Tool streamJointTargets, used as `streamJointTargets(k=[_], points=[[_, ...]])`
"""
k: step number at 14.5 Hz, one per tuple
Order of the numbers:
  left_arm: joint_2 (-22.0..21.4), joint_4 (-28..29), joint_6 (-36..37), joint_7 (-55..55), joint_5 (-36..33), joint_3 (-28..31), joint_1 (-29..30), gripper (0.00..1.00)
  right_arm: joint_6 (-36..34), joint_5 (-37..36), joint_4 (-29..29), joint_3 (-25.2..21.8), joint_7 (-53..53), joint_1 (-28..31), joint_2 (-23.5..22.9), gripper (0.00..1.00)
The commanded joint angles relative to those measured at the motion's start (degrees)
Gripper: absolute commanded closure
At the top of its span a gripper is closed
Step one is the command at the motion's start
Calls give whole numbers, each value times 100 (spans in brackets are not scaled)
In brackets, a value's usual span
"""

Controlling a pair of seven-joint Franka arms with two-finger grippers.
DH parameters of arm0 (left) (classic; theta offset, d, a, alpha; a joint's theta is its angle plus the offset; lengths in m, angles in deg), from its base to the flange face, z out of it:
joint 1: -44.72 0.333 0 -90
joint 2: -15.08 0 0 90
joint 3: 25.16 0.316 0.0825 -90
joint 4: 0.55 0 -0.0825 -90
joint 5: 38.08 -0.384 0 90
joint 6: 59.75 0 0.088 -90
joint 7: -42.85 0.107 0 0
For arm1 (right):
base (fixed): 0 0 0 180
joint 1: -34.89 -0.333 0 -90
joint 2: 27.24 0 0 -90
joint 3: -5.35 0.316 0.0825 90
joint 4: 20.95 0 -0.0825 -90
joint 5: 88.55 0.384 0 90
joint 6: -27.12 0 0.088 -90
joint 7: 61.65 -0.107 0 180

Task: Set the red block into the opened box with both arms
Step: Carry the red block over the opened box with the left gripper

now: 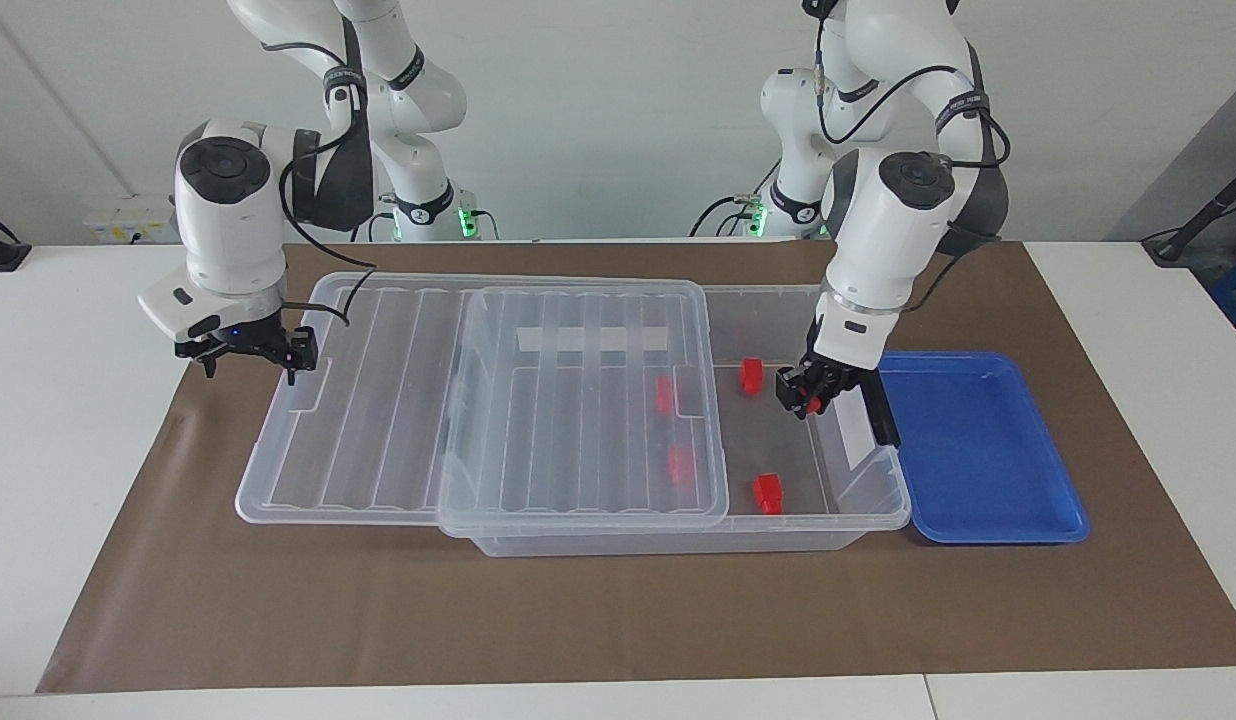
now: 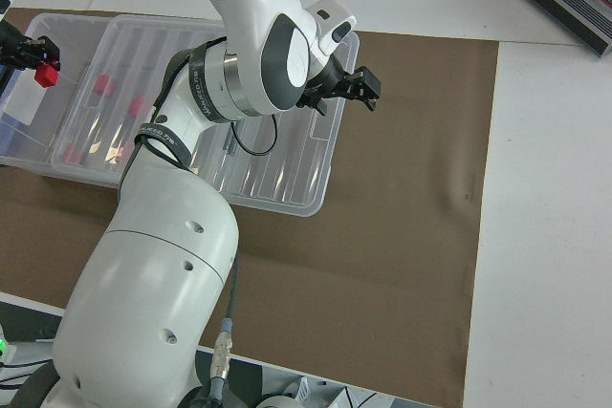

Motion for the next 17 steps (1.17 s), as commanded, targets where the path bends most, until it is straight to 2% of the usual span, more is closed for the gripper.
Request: streamJointTargets(k=[1,3,9,10,14,17], points=[[197,200,-533,102,-40,97,-133,100,-508,701,194,53,51,62,318,0],[206,428,-955,102,-31,97,-133,100,-692,1219,229,44,16,54,468,0],[303,509,-1379,164,-31,97,34,100,-2088,1634,1230,88,-476,18,469,0],[303,509,-1362,164,-31,97,34,100,-2221,1643,1197,80,-485,18,504,0],[286,631,-1405,234,-40,115,-9,100,-2091,1634,1021,79,-494,10,583,0],[329,1008,-1974,243,-40,115,-53,100,-2082,1634,1020,79,-459,10,583,0]])
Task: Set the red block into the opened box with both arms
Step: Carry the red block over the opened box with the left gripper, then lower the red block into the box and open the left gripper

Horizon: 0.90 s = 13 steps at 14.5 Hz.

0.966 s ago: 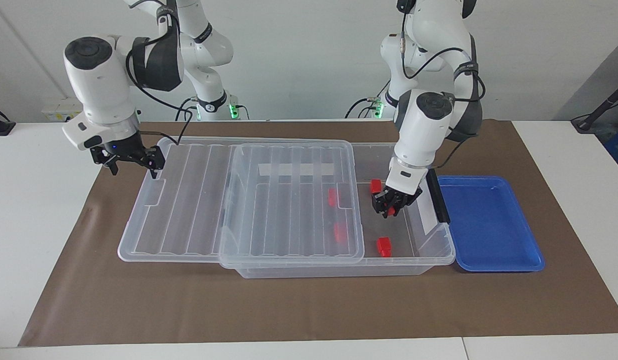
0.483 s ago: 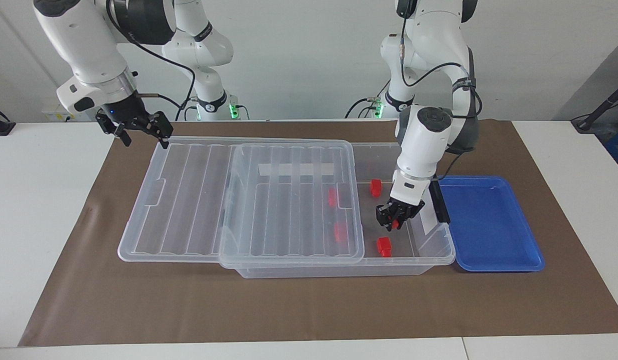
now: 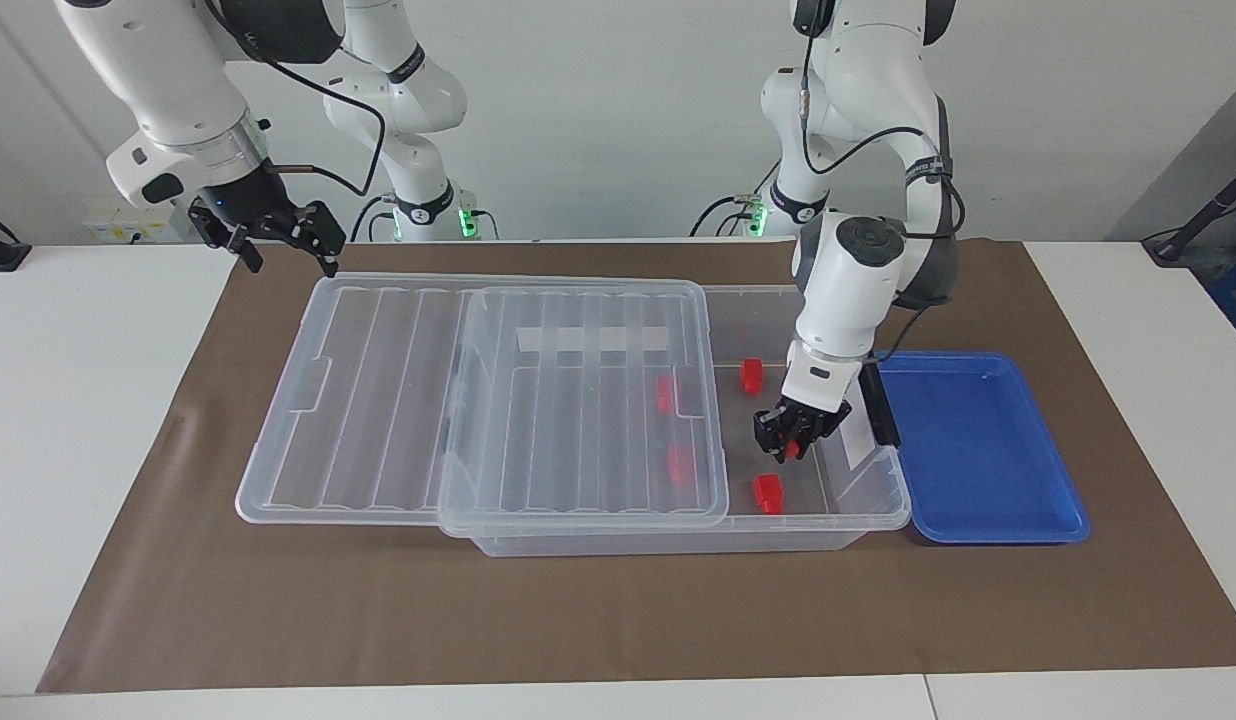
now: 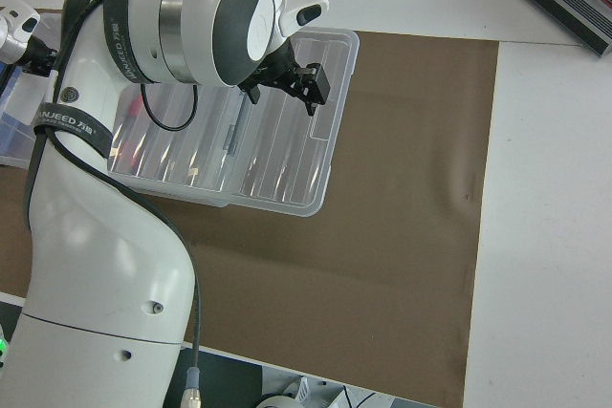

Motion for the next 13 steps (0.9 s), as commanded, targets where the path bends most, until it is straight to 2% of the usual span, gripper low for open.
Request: streamJointTargets(k=[1,8,13], points=[[20,539,-711,73,-39,9,-45,100,20,137,-88,20,-69,38,48,0],[64,787,-757,82,-504,1,-45,100,99,137,-123,20,-52,56,56,0],[82,910,-818,21,-514,9,-115,100,108,137,-149,20,-43,82,83,0]])
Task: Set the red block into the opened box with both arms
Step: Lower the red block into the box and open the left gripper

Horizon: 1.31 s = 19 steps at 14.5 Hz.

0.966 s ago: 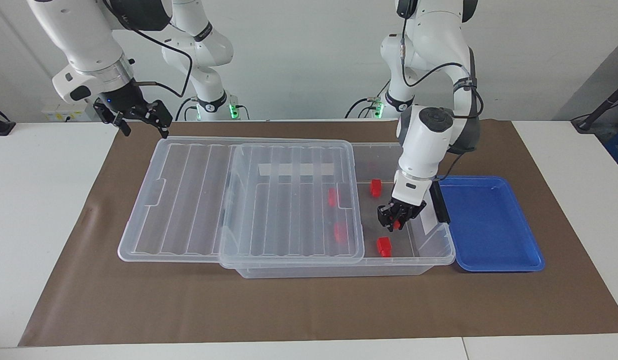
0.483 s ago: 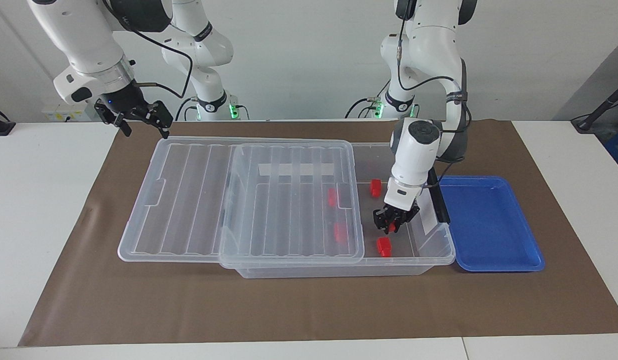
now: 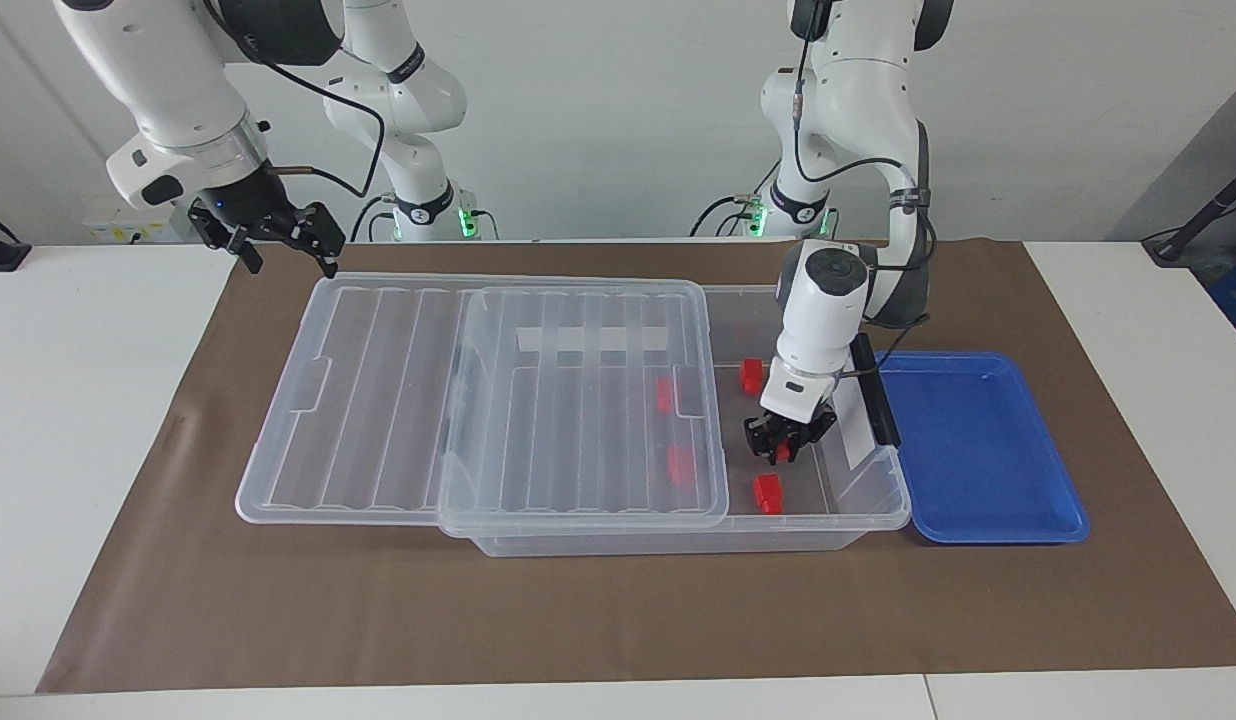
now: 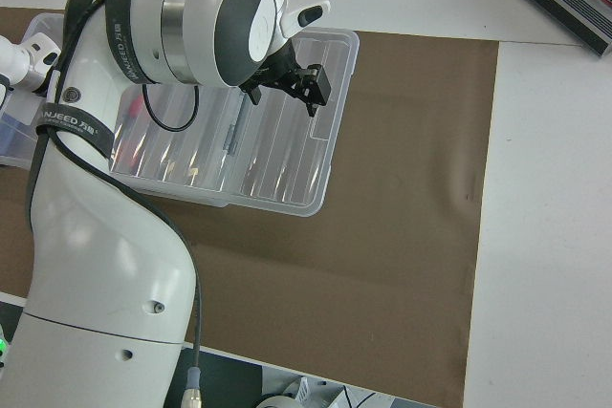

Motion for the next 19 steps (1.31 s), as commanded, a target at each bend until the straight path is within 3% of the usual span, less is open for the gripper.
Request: streamJointTargets(k=[1,14,16,18,19], points=[[-32,148,-218,-26,-94,61,-83,100,99,136,-125,25,-43,83,83,0],[-14,315,-491,-27,-94,70,-74,100,99,136,-134,25,-43,83,83,0],[3,306,-482,-18,-94,70,-74,69,99,136,-134,25,-43,83,83,0],[3,289,-482,-26,-94,70,-74,52,108,136,-161,25,-43,83,92,0],[3,271,-474,-18,-94,70,-74,36,108,136,-161,25,-43,83,92,0]])
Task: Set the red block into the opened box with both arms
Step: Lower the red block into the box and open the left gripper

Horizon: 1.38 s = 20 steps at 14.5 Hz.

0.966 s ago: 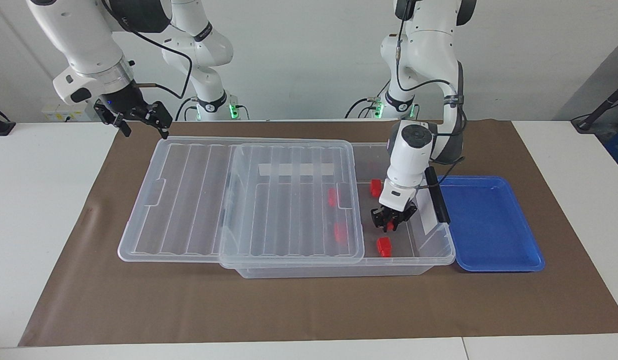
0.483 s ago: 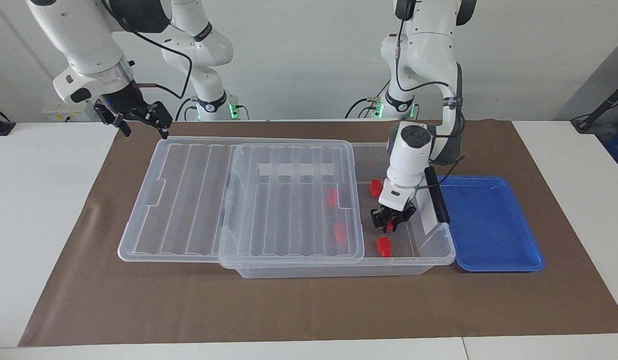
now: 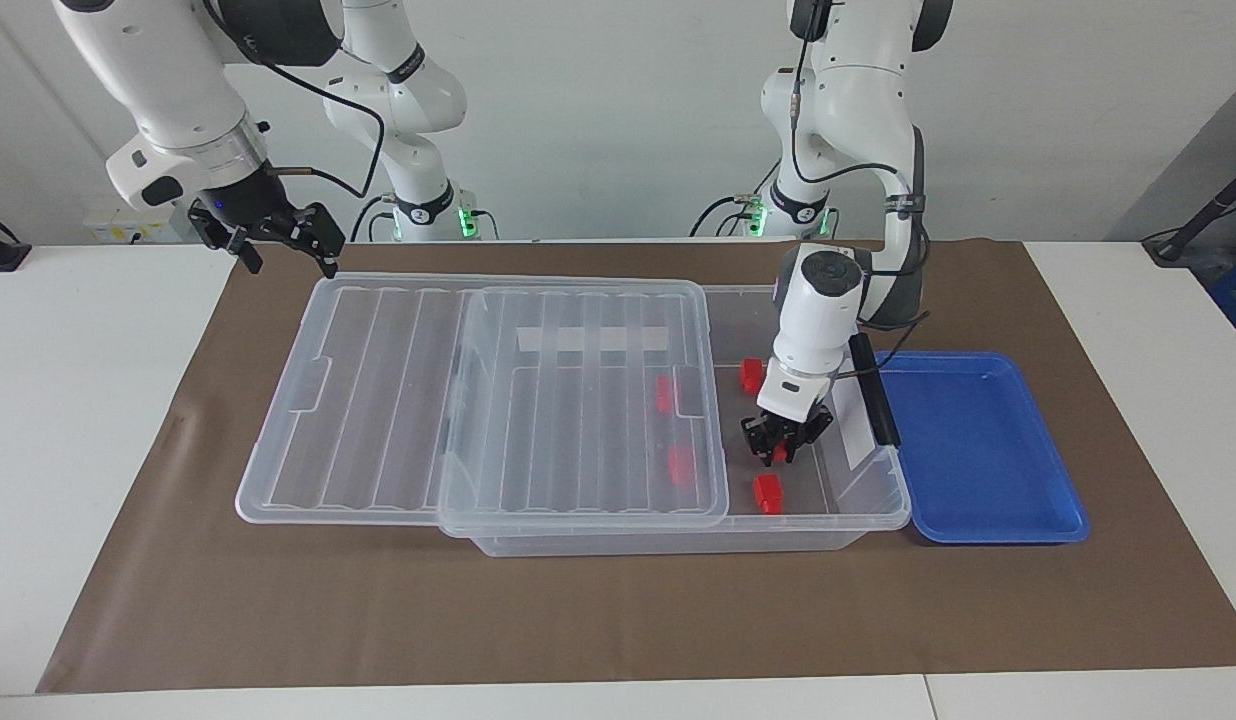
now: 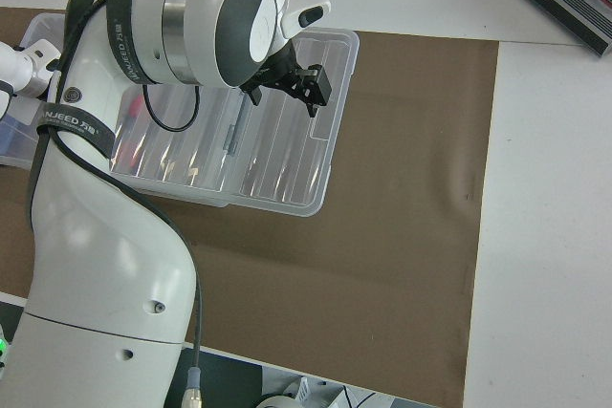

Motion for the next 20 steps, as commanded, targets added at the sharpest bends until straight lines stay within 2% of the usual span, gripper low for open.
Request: streamJointTargets(k=[1,2,3,7,12,15,20], points=[[-5,67,-139,-18,-87,73,-74,17,108,136,-146,27,-43,80,92,0],[-5,58,-139,-18,-87,73,-74,7,108,136,-146,27,-43,80,92,0],[-5,49,-139,-26,-87,73,-74,5,108,136,-146,27,-43,80,92,0],[-22,-73,36,-96,-87,73,-74,5,108,136,-146,27,-43,80,92,0],[-329,-556,1256,-97,-87,82,-74,5,108,136,-146,27,-43,80,92,0],[-601,-583,1626,-114,-87,82,-74,5,108,136,-146,18,-34,80,92,0],[-997,-943,2671,-615,-87,47,-126,0,239,136,-216,9,246,88,100,0]])
